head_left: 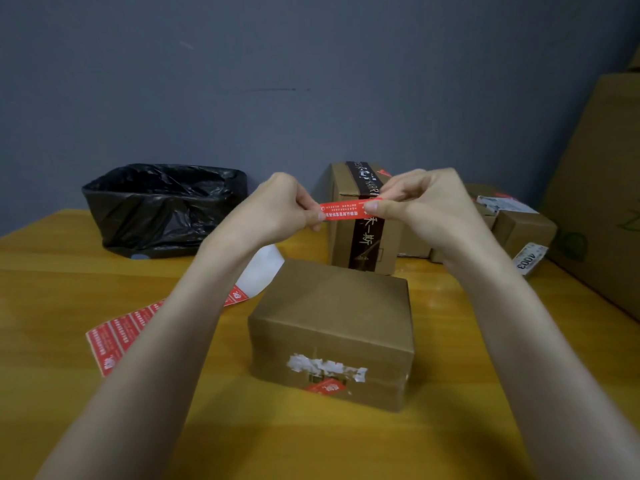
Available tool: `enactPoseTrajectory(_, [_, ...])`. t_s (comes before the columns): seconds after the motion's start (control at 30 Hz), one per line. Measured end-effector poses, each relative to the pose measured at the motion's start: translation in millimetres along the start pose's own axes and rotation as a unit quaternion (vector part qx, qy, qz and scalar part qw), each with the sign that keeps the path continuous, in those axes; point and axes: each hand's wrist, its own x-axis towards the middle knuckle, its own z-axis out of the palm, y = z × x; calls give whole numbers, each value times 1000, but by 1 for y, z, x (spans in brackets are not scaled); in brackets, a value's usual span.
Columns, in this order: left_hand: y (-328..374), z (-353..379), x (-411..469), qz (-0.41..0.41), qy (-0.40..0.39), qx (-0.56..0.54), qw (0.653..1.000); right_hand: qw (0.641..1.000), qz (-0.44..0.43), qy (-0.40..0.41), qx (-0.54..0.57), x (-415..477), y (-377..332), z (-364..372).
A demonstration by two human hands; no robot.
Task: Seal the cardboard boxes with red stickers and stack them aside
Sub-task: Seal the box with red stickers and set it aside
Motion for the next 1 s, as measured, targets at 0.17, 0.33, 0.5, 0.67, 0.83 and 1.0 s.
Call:
enactPoseTrajectory(0.17, [-10,-5,1,-56,-122,120,984,997,41,19,65,-3,0,-15])
enactPoseTrajectory(0.33, [-5,-10,-13,-87,-360,181,911,975,113,-172,-88,-3,6,-29])
enactPoseTrajectory(0.5, [-11,-6,-13,-129,-366,120,914,910,210,-320,-160,-12,4,-21])
enactPoseTrajectory(0.67, [-8,-5,-12,-113,-343,102,927,894,205,-327,-226,-13,9,-7])
enactPoseTrajectory(0.83, [-5,-18,-16,-87,-282,81,952,922,155,-296,-196,-13,0,-16])
enactPoseTrajectory(1.0, [-7,-30,-18,-42,-207,81,974,937,103,-312,-119,-16,-7,-37])
